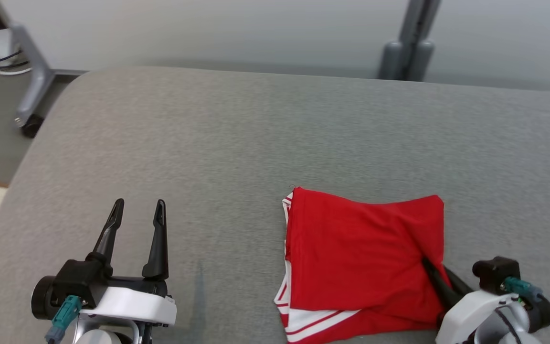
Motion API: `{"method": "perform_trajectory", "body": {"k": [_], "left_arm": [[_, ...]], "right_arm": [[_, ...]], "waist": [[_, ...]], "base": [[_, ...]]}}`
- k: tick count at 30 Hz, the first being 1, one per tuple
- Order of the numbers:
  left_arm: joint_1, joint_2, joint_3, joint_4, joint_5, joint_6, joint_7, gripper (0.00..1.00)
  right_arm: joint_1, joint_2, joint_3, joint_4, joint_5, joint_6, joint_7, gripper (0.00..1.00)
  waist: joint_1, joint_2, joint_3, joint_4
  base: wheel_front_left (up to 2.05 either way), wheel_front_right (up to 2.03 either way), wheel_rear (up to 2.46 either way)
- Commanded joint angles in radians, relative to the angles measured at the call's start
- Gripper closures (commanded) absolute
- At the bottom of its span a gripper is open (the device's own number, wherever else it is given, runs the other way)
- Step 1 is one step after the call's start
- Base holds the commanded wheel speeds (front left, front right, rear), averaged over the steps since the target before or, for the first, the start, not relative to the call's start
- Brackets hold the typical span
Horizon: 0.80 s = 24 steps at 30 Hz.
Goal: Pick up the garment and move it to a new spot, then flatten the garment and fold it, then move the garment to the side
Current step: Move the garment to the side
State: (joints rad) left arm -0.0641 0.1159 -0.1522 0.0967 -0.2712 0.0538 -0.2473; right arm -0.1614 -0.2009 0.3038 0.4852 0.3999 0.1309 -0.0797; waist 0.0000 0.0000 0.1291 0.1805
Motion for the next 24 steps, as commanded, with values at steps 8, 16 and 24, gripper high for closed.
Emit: {"method": "perform_trajectory", "body": {"k": [8,16,24], "left_arm": [[-0.027,0.026,-0.002,-0.057,0.012,-0.003,0.006,0.00],[-0.106,0.052,-0.041,-0.112,0.041,-0.024,0.044,0.00],[-0.202,0.084,-0.072,-0.159,0.076,-0.049,0.081,0.00]], "right_arm": [[-0.087,-0.155,0.011,-0.079,-0.013,0.000,0.005,1.00],[-0.279,-0.297,0.000,-0.056,0.022,0.000,0.008,1.00],[-0.371,-0.447,-0.120,-0.003,0.049,0.000,-0.034,1.00]], "waist": [[0.0000,0.0000,0.029,-0.244],[0.0000,0.0000,0.140,-0.362],[0.0000,0.0000,0.289,-0.384]], "base": [[0.00,0.00,0.00],[0.00,0.00,0.00],[0.00,0.00,0.00]]}}
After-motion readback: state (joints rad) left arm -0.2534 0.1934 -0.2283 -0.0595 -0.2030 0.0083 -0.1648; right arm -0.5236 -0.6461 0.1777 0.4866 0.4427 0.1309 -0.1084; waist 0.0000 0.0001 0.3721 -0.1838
